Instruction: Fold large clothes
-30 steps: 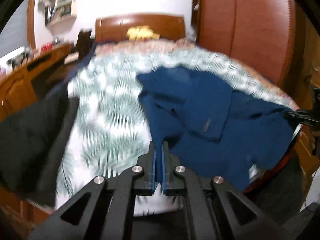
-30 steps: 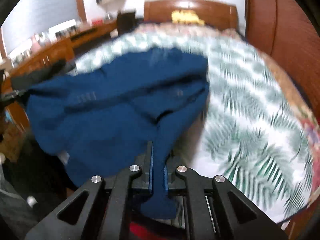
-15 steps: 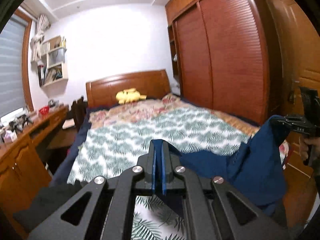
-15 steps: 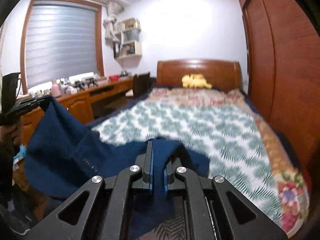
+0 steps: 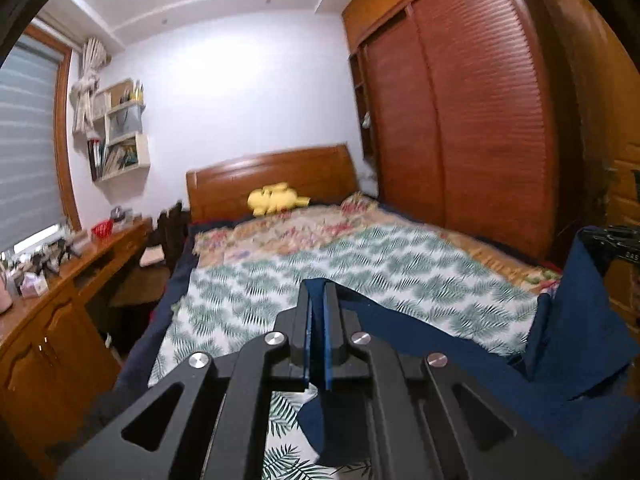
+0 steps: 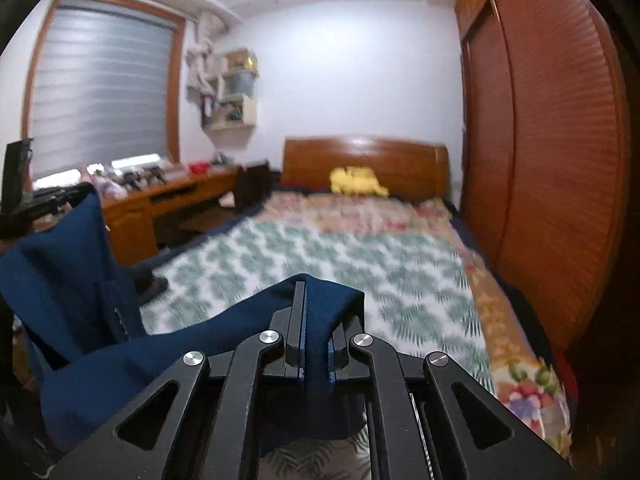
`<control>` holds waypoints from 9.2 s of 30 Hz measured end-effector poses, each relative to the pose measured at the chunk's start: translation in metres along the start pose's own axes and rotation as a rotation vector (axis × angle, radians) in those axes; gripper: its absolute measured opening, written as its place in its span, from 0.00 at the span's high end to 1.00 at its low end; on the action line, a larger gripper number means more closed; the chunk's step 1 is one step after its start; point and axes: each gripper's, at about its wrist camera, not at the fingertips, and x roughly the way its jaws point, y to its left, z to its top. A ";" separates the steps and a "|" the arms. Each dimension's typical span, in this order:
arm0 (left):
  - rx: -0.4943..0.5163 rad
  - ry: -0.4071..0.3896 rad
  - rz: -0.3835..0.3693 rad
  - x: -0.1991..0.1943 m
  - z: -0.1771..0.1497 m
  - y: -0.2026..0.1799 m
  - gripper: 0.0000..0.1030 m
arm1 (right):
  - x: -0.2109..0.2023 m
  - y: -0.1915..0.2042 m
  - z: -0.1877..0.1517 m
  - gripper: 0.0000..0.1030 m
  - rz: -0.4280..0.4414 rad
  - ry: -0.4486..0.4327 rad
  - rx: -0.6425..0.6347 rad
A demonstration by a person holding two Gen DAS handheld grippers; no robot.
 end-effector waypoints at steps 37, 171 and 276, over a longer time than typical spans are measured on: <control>-0.080 0.202 -0.123 0.160 -0.153 -0.003 0.84 | 0.217 0.034 -0.141 0.33 -0.092 0.388 -0.068; -0.129 0.309 -0.141 0.165 -0.203 0.018 0.79 | 0.395 0.152 -0.156 0.97 0.335 0.565 -0.383; -0.054 0.388 -0.301 0.214 -0.185 -0.089 0.79 | 0.423 -0.027 -0.129 0.44 -0.068 0.526 -0.021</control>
